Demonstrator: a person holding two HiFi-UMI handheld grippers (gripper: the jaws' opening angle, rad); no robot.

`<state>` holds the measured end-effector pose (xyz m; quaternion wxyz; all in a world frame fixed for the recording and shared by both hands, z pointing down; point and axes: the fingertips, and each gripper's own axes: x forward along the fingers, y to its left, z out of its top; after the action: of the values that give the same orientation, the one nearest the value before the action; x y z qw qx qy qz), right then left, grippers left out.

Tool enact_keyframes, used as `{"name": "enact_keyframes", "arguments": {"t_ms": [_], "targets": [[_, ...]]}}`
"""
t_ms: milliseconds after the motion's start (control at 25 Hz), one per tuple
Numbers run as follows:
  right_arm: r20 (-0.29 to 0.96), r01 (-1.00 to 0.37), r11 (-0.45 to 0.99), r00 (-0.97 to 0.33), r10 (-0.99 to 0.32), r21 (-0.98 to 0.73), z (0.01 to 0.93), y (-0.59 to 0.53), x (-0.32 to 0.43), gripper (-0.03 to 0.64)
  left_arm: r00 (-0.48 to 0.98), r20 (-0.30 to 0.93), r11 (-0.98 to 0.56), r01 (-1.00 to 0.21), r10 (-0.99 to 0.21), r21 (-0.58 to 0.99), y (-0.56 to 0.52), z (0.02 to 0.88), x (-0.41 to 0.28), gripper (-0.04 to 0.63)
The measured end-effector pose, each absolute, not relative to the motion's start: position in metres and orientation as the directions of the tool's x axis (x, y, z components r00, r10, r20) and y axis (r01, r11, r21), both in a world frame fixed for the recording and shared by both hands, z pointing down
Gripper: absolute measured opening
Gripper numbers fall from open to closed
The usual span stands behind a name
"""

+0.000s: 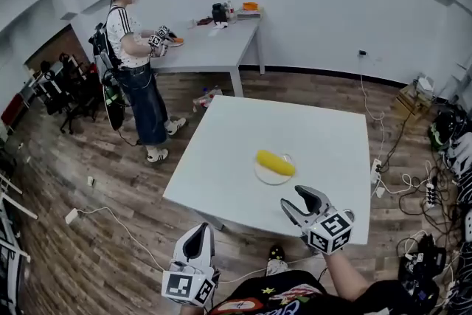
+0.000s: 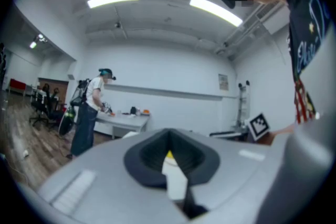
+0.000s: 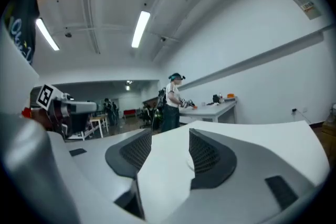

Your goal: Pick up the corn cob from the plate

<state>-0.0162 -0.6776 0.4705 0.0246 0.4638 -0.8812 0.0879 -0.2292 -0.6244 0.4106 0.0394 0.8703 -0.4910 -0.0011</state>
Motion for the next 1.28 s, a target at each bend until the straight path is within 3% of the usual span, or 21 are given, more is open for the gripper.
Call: {"name": "enact_keyframes", "arguments": {"t_ms": [240, 520, 640, 1080, 1280], "targets": [[0.38, -0.767, 0.642, -0.595, -0.708, -0.004, 0.54, -0.812, -0.027, 0.26, 0.465, -0.025, -0.465, -0.879, -0.885, 0.109, -0.72, 0.393, -0.233, -0.003], [0.659, -0.692, 0.717, -0.502, -0.56, 0.082, 0.608, -0.881, -0.043, 0.276, 0.576, 0.024, -0.568, -0.812, -0.817, 0.136, -0.818, 0.402, -0.225, -0.003], [0.703, -0.692, 0.719, -0.475, -0.528, 0.072, 0.626, -0.891, -0.051, 0.278, 0.629, 0.035, -0.628, -0.777, -0.777, 0.038, -0.851, 0.394, -0.217, -0.003], [0.779, -0.706, 0.708, -0.442, -0.444, 0.004, 0.646, -0.896, -0.049, 0.27, 0.723, 0.021, -0.715, -0.687, -0.691, 0.133, -0.899, 0.404, -0.194, -0.003], [0.745, -0.775, 0.632, -0.42, -0.518, 0.003, 0.633, -0.897, -0.039, 0.265, 0.755, 0.013, -0.747, -0.65, -0.655, 0.141, -0.906, 0.402, -0.184, -0.003]]}}
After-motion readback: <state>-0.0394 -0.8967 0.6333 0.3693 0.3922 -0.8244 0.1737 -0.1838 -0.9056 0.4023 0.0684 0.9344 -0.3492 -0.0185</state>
